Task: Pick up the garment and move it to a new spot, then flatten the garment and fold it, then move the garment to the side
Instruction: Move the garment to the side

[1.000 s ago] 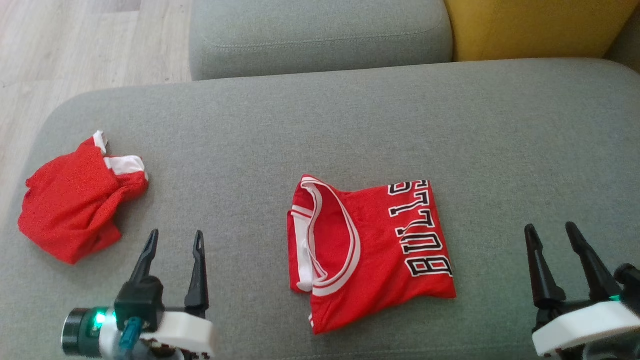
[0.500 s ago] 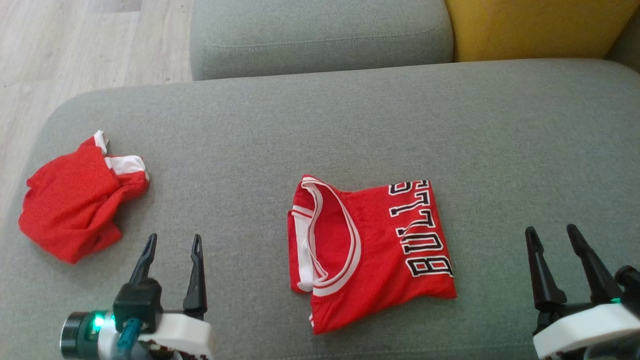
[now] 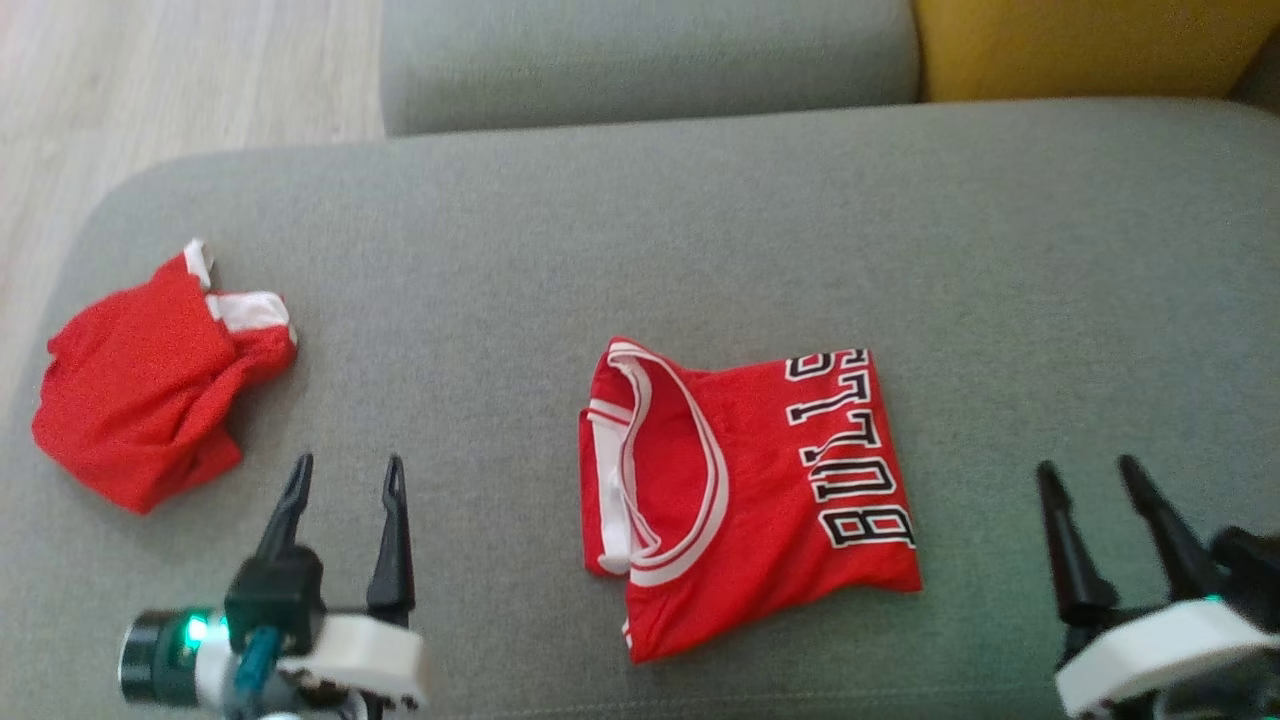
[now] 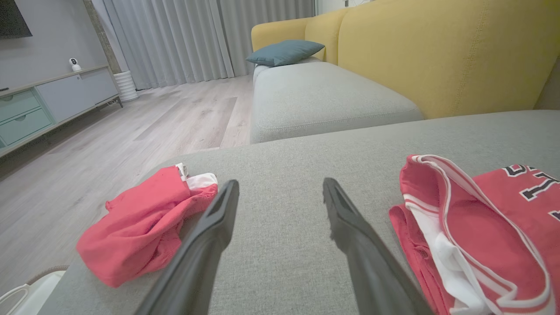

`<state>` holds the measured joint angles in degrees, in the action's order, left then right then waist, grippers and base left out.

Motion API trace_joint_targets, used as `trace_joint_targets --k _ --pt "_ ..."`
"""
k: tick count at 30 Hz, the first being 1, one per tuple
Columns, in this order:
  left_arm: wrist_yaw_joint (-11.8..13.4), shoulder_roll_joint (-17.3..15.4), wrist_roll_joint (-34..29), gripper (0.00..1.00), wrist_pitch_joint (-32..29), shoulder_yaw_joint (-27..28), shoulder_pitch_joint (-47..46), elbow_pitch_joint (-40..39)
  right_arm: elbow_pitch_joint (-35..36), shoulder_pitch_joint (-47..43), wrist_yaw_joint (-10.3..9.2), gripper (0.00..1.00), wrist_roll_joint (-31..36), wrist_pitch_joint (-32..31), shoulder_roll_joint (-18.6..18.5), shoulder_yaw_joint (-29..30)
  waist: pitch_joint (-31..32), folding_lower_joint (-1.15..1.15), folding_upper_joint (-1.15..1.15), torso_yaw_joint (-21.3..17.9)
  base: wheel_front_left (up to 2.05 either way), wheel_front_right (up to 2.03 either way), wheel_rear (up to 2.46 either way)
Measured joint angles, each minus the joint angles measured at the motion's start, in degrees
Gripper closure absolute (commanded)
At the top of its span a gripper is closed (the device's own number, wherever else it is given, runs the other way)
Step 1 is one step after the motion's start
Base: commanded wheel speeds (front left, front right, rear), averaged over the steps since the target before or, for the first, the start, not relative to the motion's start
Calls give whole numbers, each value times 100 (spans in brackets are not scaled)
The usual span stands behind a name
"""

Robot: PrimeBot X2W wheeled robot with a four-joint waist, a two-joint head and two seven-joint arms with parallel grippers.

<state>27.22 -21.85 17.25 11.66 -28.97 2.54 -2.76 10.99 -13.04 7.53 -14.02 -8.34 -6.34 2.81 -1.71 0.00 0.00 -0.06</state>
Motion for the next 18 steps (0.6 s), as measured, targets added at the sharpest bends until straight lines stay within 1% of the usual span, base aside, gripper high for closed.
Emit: trace_joint_targets --k 5,12,17,18 --pt "-24 20 -68 0 74 -1 -430 -36 -650 493 0 0 -32 -133 -178 -326 -321 0 0 115 0 0 0" --pt "-137 134 -107 0 207 -7 -849 75 -2101 1491 0 0 -221 -134 -308 -800 -775 0 0 393 0 0 0" --pt "-202 289 -181 0 257 -11 -1043 136 -3044 1950 0 0 -199 -318 -348 -905 -984 0 0 640 0 0 0" --pt "-203 309 -192 0 263 -8 -1065 146 -3127 2006 0 3 -215 -354 -347 -948 -1011 0 0 682 0 0 0"
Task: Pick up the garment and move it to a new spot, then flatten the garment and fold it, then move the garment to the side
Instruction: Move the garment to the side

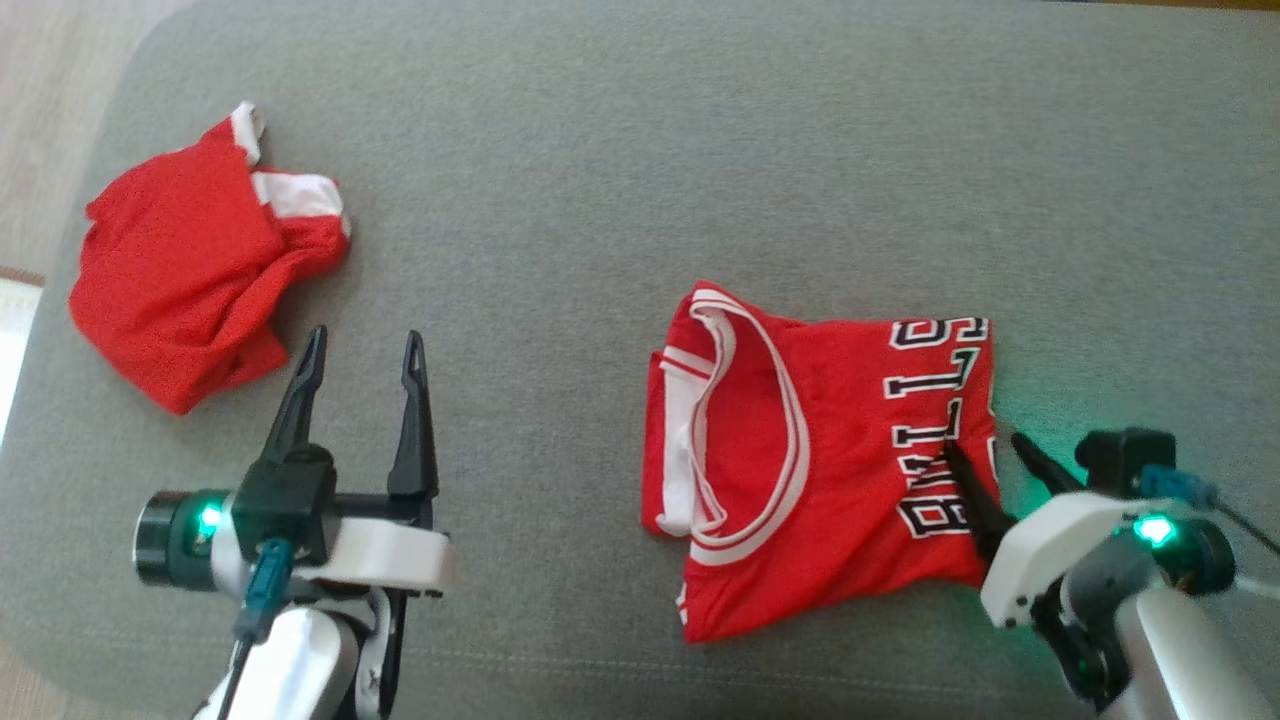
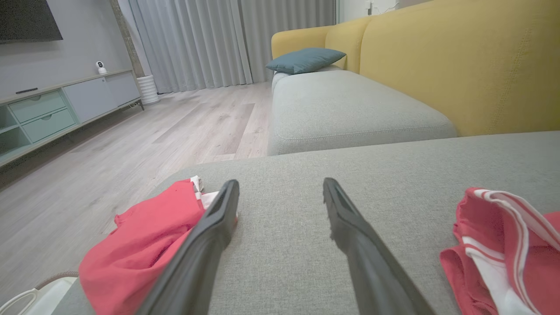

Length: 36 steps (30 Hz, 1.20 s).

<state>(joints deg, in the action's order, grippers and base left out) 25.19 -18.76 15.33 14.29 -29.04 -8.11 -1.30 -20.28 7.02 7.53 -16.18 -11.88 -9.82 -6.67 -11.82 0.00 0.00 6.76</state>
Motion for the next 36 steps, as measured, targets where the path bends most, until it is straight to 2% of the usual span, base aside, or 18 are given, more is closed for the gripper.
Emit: trace_joint_targets --k 1,2,7,11,16,21,29,36 --pt "-4 22 -9 0 0 7 -19 20 -34 63 0 65 -22 0 -5 -20 -22 0 0 38 0 0 0" --pt "-8 52 -9 0 1 8 -32 38 -79 130 0 100 -75 -27 -12 -32 -39 0 0 66 0 0 0" --pt "-48 102 -36 0 1 30 -33 65 -85 251 0 100 -198 -73 -41 -155 -54 0 0 85 0 0 0" --pt "-55 105 -143 0 23 103 -30 -55 210 203 1 100 -196 -4 -180 -265 -54 0 0 -73 0 0 0" --pt "-163 110 -241 0 33 154 -34 -135 737 195 1 100 -169 16 -464 -314 -103 0 0 -466 0 0 0" --pt "-307 113 -355 0 37 113 -82 -260 905 403 1 100 -138 -118 -843 -224 -210 0 0 -1046 0 0 0" --pt "-610 101 -569 0 37 -99 -775 -260 434 1480 0 100 -264 -63 -1414 272 -521 0 0 -2023 0 0 0" --pt "-755 115 -835 0 -42 -292 -1436 -267 -56 2083 1 100 -298 185 -1648 765 -1204 0 0 -2401 0 0 0"
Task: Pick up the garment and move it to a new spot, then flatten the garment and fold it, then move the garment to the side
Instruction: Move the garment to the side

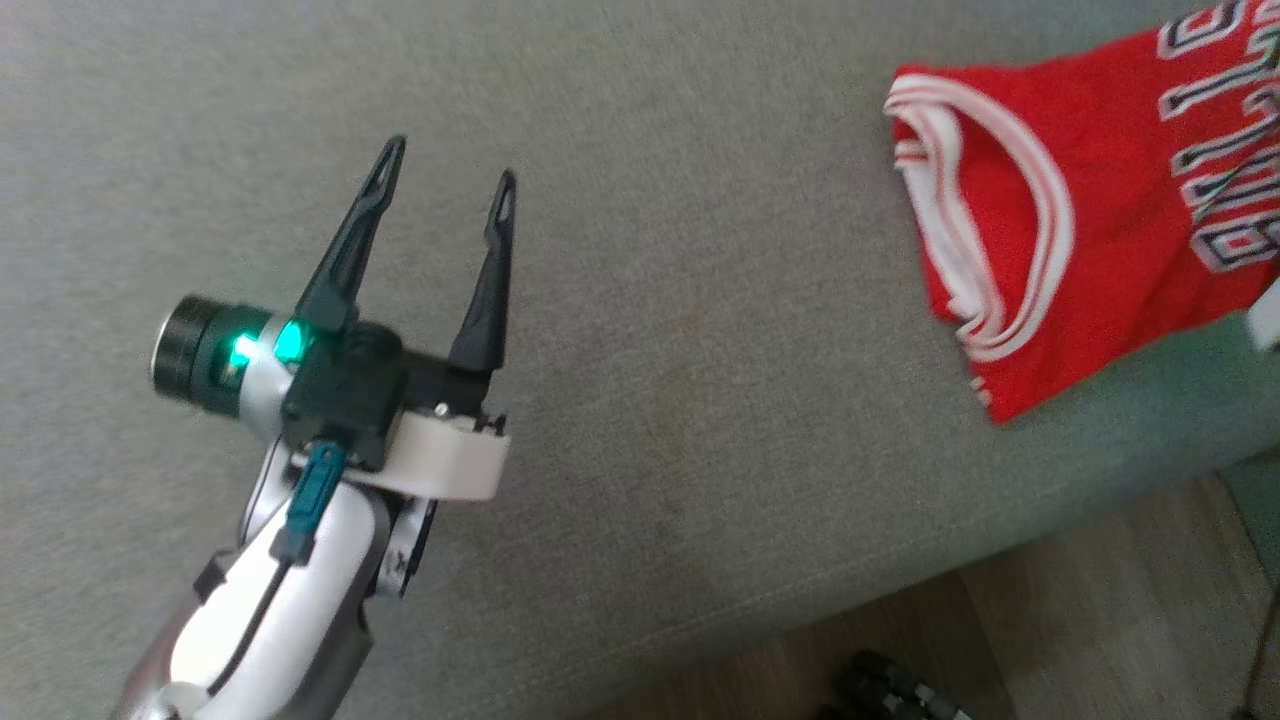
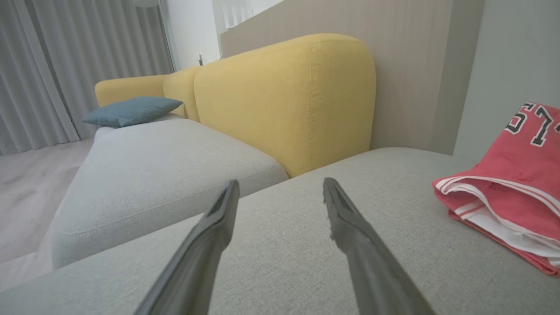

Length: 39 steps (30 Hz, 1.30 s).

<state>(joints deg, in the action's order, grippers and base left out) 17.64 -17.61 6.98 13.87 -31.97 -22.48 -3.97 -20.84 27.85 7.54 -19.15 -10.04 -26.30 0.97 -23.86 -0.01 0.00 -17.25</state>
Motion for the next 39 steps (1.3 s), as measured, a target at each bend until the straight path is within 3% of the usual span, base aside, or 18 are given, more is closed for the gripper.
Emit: trace_joint_targets --k 8,14,15,17,22,28,34,39 --pt "-103 21 -189 0 -46 -113 -452 -60 -530 584 0 100 171 224 -58 542 -637 0 0 -109 0 0 0" --pt "-151 34 -202 0 -42 -167 -630 -57 -1003 822 0 100 444 459 -136 589 -857 -1 0 -32 0 0 0" --pt "-153 38 -196 0 -31 -179 -630 -56 -1067 819 0 76 463 516 -135 635 -854 0 0 4 0 0 0" --pt "-154 42 -196 0 -14 -224 -626 -41 -1194 812 -1 0 558 612 -135 726 -824 -1 0 71 0 0 0" --pt "-147 94 -168 0 30 -241 -581 21 -1303 747 -1 0 799 1081 -63 1158 -653 0 0 184 0 0 0" --pt "12 141 4 0 45 -171 -306 68 -580 156 0 0 822 1705 307 1180 -338 0 0 294 0 0 0" --pt "268 162 270 0 80 152 376 148 795 -874 -1 0 779 1849 872 668 181 0 0 480 0 0 0" --pt "363 183 339 0 82 470 726 74 1506 -1533 -1 0 721 1650 1172 263 530 0 0 820 0 0 0"
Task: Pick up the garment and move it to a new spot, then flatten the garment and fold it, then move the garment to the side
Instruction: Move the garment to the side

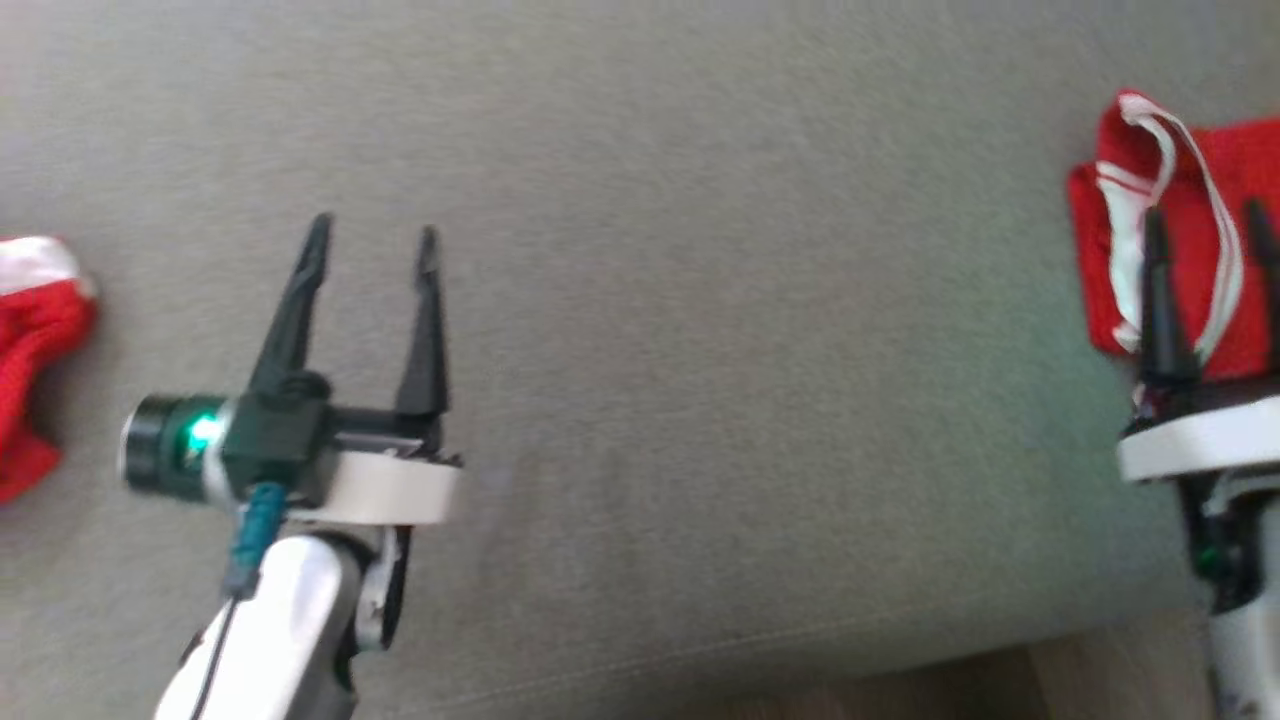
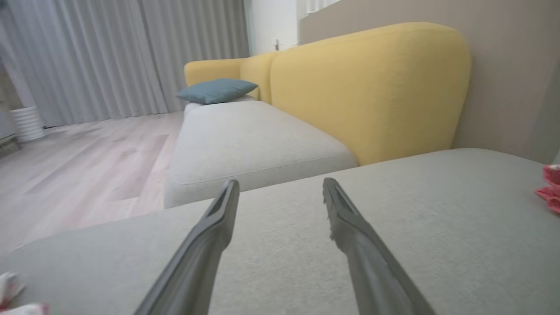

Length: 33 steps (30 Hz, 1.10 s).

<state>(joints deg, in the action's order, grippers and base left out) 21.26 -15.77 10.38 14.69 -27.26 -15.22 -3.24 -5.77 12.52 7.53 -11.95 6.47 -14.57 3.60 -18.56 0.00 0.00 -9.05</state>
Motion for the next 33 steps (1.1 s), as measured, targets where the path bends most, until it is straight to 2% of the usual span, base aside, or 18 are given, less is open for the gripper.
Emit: trace_joint_targets --k 6,14,25,33 --pt "93 -26 254 0 0 490 617 0 445 -424 1 0 -58 -203 372 -312 390 0 0 428 0 0 0" --pt "-19 -97 466 0 0 721 1318 135 716 -1103 1 0 5 -297 737 -285 923 0 0 753 0 0 0" --pt "-163 -145 599 0 -2 667 1804 366 1040 -1928 1 0 144 -601 1005 -270 1560 0 0 774 0 0 0" --pt "-209 -147 725 0 -49 559 2067 521 1248 -2240 0 0 237 -836 1026 -268 1893 1 0 750 0 0 0"
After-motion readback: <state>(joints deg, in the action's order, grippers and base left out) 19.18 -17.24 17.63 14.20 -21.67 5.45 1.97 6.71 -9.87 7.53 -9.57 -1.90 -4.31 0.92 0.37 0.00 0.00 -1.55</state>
